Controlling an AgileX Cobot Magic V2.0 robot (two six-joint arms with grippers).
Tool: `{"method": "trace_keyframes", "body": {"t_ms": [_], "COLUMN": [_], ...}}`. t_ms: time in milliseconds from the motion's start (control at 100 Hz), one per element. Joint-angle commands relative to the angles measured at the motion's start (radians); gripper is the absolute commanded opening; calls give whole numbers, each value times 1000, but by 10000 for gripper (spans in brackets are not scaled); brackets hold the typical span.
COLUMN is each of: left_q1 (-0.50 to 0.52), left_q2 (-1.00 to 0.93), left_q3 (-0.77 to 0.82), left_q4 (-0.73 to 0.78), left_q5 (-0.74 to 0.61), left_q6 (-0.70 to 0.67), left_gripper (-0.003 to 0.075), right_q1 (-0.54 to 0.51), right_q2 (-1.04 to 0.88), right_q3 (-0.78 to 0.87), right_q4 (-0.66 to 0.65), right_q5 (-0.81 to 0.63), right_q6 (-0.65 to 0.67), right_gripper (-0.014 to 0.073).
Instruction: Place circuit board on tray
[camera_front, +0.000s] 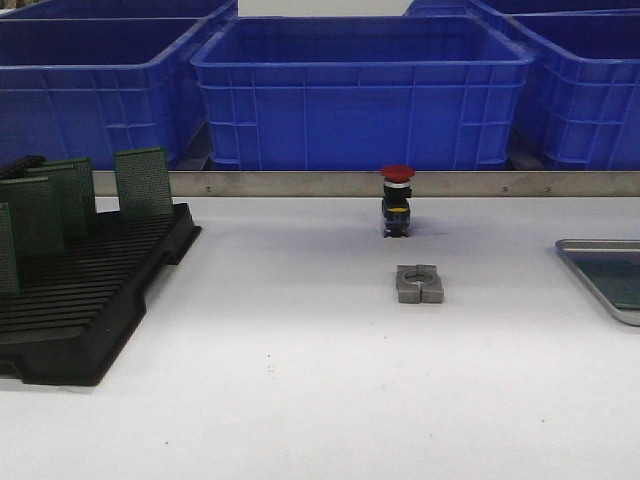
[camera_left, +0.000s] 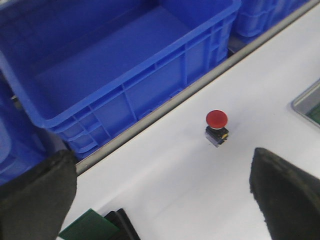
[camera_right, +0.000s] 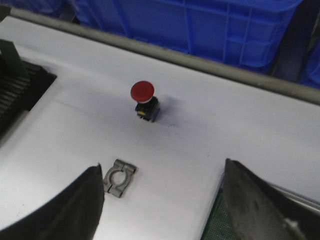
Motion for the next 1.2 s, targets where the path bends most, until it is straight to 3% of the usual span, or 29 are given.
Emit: {"method": "trace_keyframes", "body": {"t_ms": [0, 190, 530, 880, 1190], "left_q1": [3, 80, 261, 263, 263], "left_q2": [-120, -294, -567, -872, -1010], "left_q3": [89, 351, 735, 1063, 1147], "left_q4": [58, 63, 17, 17, 17], "left_q5": [-179, -358, -520, -661, -661], "left_q6": [-88, -171, -173, -173, -173], "left_gripper": [650, 650, 640, 640, 640], "right_q1": [-2, -2, -2, -2, -2], "right_q2": [-132, -336, -675, -970, -1017], "right_q3": [40, 230, 540, 738, 778], "right_q4": [23, 23, 23, 36, 36], "right_q5": [-125, -299, -497, -526, -537], "right_q6": [-17, -58, -70, -69, -69], "right_gripper": [528, 528, 528, 528, 527]}}
